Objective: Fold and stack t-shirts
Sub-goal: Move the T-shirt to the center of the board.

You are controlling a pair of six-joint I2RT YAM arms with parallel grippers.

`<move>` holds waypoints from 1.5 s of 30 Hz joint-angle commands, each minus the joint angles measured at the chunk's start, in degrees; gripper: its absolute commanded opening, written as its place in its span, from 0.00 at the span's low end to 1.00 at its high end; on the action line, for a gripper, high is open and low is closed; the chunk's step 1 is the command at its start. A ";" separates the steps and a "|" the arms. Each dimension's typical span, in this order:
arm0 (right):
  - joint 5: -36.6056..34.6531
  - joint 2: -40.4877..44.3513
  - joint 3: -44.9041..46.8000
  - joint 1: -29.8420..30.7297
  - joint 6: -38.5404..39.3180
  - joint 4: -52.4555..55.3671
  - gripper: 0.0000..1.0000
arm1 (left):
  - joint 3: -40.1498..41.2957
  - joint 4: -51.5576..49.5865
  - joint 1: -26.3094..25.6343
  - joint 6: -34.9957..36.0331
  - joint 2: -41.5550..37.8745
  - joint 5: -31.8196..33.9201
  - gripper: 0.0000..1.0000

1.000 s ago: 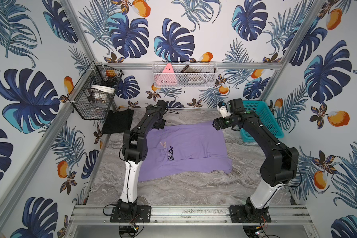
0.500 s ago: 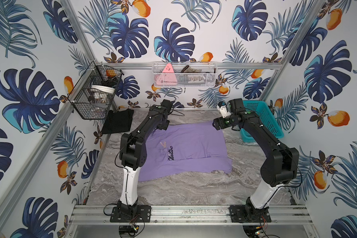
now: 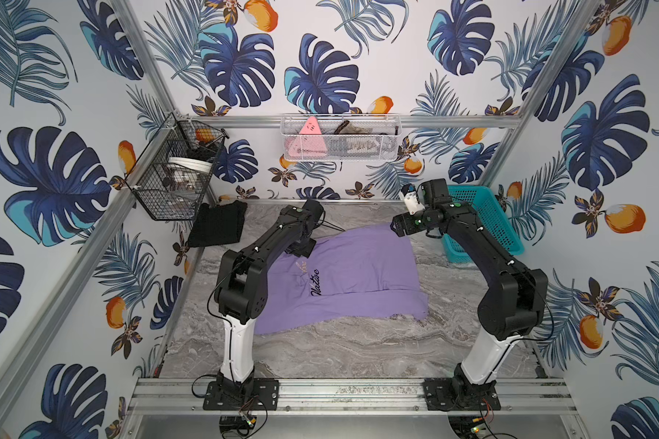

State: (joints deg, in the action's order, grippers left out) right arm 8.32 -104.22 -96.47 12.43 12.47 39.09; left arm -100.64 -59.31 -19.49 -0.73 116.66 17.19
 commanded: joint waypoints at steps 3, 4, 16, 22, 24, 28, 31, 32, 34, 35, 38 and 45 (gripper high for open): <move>0.60 -0.97 -0.91 0.23 -1.14 -0.53 0.90 | 0.60 -1.82 -0.31 0.34 1.90 2.04 0.98; 0.73 -0.98 -0.92 0.23 -1.49 -0.36 0.90 | 0.37 -2.33 -0.33 0.05 2.16 3.03 0.99; 5.93 6.62 16.23 0.32 -6.08 0.02 0.83 | 14.71 2.47 1.99 -1.55 -5.33 9.31 0.99; 4.52 3.15 17.61 0.41 -5.57 -2.43 0.05 | 5.10 0.24 7.45 -3.20 4.12 9.68 0.99; 4.34 0.53 15.93 0.41 -5.00 -2.81 0.00 | 2.03 -0.56 8.07 -3.29 7.26 12.01 0.99; 5.22 -4.96 11.78 0.73 -3.60 -2.56 0.00 | 0.14 -1.04 8.13 -3.60 11.28 15.09 0.99; 5.59 -8.88 7.85 1.62 -2.88 -2.01 0.00 | -0.05 -1.62 8.13 -3.44 13.15 18.17 0.99; 5.73 -10.20 6.59 1.87 -3.13 -1.87 0.00 | -0.32 -1.89 8.15 -3.48 13.79 18.48 0.99; 6.10 -11.94 4.67 2.28 -3.76 -1.57 0.00 | -0.69 -1.97 8.18 -3.31 14.53 18.50 0.99; 6.06 -13.76 3.86 2.62 -3.93 -1.50 0.00 | -1.02 -1.95 8.17 -3.14 14.82 18.54 0.99; 6.23 -16.76 2.07 3.42 -4.17 -1.56 0.00 | -3.75 -2.36 8.21 -3.04 16.94 18.51 0.99; 5.95 -24.83 -5.46 3.92 -5.13 -0.95 0.00 | -18.53 -4.09 8.25 -1.35 26.19 18.49 0.99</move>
State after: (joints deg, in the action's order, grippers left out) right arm 14.20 -126.78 -99.44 16.40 8.38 37.67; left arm -115.68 -67.46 -11.49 -2.63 139.22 41.95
